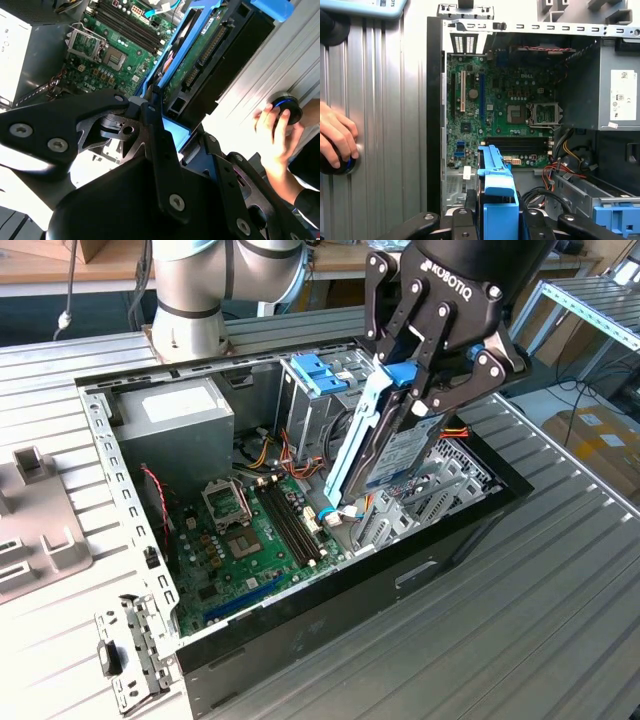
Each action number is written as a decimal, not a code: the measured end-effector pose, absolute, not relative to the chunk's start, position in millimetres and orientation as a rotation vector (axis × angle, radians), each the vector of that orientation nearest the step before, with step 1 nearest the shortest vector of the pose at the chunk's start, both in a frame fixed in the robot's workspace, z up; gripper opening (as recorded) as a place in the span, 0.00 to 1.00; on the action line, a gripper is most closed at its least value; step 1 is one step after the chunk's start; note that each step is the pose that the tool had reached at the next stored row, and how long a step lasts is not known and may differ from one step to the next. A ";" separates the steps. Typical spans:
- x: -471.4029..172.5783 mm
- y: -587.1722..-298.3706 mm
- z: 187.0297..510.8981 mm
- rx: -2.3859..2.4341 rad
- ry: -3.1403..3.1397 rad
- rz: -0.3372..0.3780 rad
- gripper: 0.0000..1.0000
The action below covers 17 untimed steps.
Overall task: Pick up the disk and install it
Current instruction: 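Pick up the disk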
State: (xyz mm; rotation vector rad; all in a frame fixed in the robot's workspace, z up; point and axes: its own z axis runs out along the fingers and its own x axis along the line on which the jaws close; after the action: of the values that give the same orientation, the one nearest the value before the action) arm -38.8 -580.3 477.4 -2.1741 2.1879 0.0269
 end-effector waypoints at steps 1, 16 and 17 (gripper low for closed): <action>-38.5 -580.4 477.3 -2.174 2.188 0.027 0.37; -33.2 -580.6 475.9 -2.174 2.188 0.027 0.37; -32.4 -580.7 475.7 -2.174 2.188 0.027 0.37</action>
State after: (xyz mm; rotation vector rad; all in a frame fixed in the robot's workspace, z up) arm -32.4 -580.7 475.7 -2.1742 2.1880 0.0265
